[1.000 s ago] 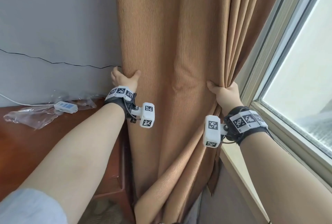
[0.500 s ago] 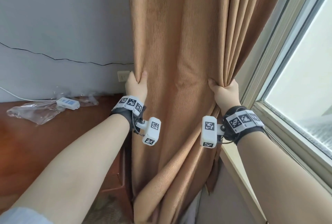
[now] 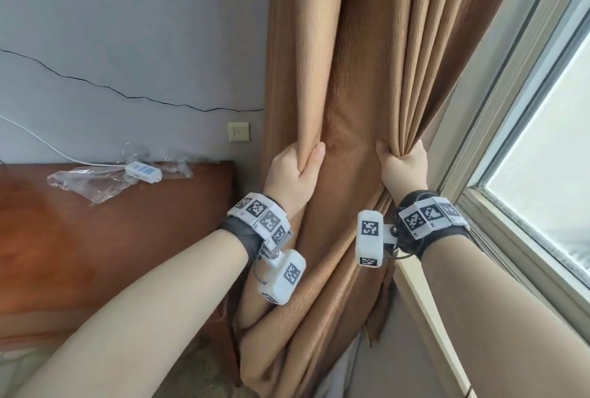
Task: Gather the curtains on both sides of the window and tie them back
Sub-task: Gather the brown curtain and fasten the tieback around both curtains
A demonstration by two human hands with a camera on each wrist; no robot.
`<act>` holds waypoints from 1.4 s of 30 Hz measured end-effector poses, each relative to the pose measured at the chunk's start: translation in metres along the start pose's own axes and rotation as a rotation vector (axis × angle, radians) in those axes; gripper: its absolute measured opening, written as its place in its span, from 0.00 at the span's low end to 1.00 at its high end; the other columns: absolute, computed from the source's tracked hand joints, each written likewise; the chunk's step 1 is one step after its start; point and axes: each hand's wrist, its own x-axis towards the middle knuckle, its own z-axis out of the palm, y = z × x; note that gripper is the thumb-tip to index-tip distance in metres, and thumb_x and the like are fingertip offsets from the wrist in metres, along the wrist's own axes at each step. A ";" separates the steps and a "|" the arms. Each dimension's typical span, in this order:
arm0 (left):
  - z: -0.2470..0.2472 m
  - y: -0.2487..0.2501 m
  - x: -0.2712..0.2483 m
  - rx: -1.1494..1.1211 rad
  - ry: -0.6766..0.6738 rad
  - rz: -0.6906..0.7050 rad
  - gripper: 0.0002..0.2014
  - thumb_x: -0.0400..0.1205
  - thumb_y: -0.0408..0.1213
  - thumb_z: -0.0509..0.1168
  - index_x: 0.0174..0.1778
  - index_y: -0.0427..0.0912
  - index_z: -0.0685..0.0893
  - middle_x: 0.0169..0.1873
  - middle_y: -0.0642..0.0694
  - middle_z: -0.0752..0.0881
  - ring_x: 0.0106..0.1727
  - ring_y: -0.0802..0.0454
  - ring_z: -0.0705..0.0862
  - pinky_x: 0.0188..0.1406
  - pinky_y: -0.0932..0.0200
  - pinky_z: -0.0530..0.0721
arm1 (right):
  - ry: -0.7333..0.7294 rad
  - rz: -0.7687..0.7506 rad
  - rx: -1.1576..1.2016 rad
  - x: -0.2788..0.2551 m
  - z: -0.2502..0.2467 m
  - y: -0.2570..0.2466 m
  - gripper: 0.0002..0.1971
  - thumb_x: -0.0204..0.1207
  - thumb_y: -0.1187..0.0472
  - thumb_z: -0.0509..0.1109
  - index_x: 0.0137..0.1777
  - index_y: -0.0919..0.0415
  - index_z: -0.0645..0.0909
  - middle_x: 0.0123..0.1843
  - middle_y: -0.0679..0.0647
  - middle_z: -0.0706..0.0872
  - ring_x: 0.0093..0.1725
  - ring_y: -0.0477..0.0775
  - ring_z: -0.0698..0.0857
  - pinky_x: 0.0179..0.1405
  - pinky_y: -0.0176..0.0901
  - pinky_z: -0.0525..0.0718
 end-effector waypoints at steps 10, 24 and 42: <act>0.038 0.032 -0.017 0.149 -0.419 0.022 0.08 0.83 0.38 0.62 0.48 0.35 0.78 0.42 0.44 0.79 0.48 0.42 0.80 0.49 0.54 0.77 | -0.143 0.092 0.182 -0.013 -0.004 -0.007 0.20 0.69 0.60 0.69 0.62 0.59 0.79 0.57 0.55 0.87 0.58 0.57 0.85 0.65 0.59 0.80; 0.067 0.028 -0.021 0.102 -0.609 -0.063 0.17 0.85 0.38 0.55 0.70 0.41 0.73 0.66 0.40 0.80 0.66 0.43 0.79 0.67 0.46 0.77 | -0.304 0.055 0.175 -0.019 -0.010 -0.010 0.40 0.61 0.50 0.82 0.71 0.55 0.68 0.63 0.46 0.81 0.62 0.45 0.81 0.63 0.41 0.78; 0.004 -0.059 0.068 0.021 0.013 -0.325 0.08 0.78 0.36 0.66 0.50 0.42 0.76 0.46 0.47 0.81 0.48 0.47 0.81 0.50 0.57 0.77 | -0.176 0.285 0.290 0.012 -0.022 -0.004 0.17 0.72 0.64 0.75 0.57 0.56 0.73 0.45 0.48 0.83 0.44 0.48 0.83 0.48 0.47 0.83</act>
